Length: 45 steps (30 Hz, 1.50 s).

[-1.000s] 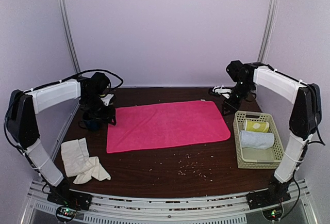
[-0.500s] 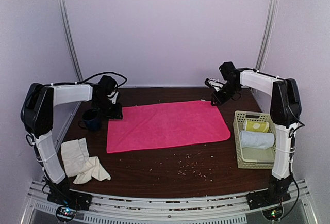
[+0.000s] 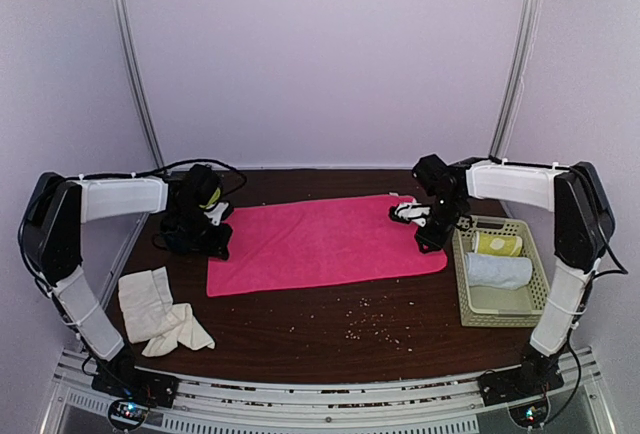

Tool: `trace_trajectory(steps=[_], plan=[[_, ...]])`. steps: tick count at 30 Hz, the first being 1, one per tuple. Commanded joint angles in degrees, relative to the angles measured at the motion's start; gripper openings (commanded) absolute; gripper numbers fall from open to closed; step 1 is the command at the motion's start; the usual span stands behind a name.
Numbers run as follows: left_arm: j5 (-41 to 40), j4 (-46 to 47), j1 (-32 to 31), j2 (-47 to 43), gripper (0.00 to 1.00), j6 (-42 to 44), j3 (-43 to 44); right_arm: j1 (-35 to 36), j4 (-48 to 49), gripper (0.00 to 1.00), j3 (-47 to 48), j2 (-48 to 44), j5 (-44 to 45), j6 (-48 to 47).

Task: Roll the towels
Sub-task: Move the towel to the center of the board.

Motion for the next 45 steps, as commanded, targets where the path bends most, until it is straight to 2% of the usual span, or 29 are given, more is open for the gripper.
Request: trace_trajectory(steps=[1,7,20,23,30,35,39,41,45], plan=[[-3.94,-4.43,0.07,0.28,0.0,1.61,-1.27,-0.99,3.19,0.23,-3.14,-0.39,10.38,-0.76],[-7.15,-5.37,0.07,3.12,0.0,1.24,-2.52,-1.0,4.72,0.19,-4.03,1.61,15.25,-1.38],[-8.85,-4.0,0.0,3.13,0.0,0.93,-7.83,2.51,4.96,0.18,-12.82,3.6,16.26,-5.03],[-10.22,-5.13,-0.01,2.77,0.0,-1.3,-9.72,4.39,4.28,0.18,-15.82,2.49,17.79,-6.04],[-6.65,-3.42,-0.23,1.74,0.0,-2.88,-15.7,8.46,0.22,0.19,-20.61,-1.38,17.37,-6.65],[-7.47,-4.43,-0.75,-1.87,0.0,-4.82,-19.4,10.08,-2.28,0.19,-22.66,-4.22,15.87,-6.38],[-5.86,-7.24,-1.86,-4.48,0.0,-5.61,-18.69,10.21,-3.2,0.19,-23.04,-6.67,15.93,-6.02],[-6.37,-9.25,-1.98,-5.9,0.0,-5.48,-17.81,10.12,-2.14,0.24,-22.46,-8.22,17.19,-5.93],[-7.74,-15.4,-2.04,-8.94,0.0,-4.45,-10.79,9.04,-2.69,0.3,-18.18,-10.2,14.67,-5.61]])
